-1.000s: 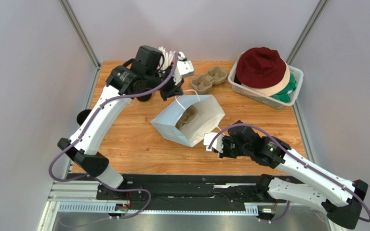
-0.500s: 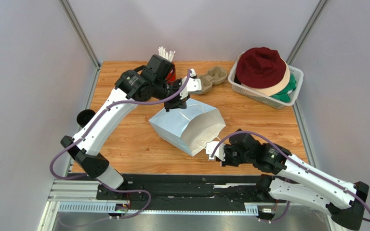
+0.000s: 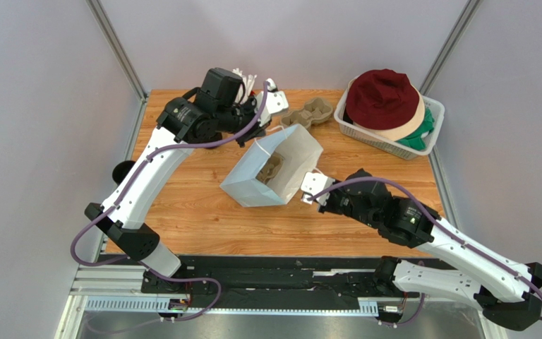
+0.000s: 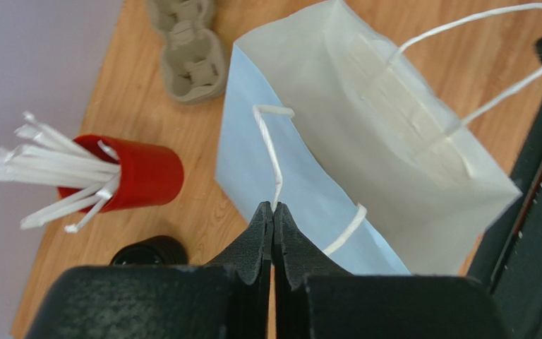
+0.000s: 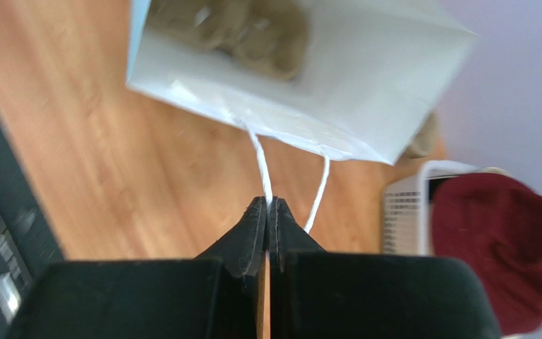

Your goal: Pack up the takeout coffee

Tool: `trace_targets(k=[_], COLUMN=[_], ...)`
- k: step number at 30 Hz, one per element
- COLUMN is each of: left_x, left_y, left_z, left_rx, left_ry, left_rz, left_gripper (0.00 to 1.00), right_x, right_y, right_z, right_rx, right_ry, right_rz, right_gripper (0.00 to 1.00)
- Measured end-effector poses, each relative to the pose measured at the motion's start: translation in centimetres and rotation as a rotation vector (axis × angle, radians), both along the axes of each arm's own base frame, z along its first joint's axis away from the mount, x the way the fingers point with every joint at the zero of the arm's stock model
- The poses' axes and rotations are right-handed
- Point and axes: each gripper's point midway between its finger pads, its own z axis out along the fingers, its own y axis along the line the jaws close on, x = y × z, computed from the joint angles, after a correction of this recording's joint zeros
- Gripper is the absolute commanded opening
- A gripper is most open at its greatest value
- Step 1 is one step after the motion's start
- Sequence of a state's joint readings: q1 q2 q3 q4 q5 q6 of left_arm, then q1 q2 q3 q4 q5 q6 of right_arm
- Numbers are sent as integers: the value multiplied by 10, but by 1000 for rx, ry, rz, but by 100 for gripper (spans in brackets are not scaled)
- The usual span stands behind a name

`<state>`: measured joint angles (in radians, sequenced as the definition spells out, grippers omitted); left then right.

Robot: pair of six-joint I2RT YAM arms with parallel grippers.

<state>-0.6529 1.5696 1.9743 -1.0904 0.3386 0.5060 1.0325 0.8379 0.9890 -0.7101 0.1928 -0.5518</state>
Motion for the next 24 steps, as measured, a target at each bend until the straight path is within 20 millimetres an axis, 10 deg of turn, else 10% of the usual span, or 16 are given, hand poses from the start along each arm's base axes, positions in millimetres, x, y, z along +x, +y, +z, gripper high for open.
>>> trace_targets(k=[8, 24], left_x=[49, 46], left_y=[42, 64], left_z=[15, -26], left_rx=[-80, -37], left_ry=[-39, -35], left_rz=[274, 387], left_gripper=[0, 0], right_x=[44, 67], right_y=[9, 20], right_z=[86, 89], right_rx=[154, 168], right_ry=[-171, -119], right_rz=[-171, -229], right_gripper=[0, 0])
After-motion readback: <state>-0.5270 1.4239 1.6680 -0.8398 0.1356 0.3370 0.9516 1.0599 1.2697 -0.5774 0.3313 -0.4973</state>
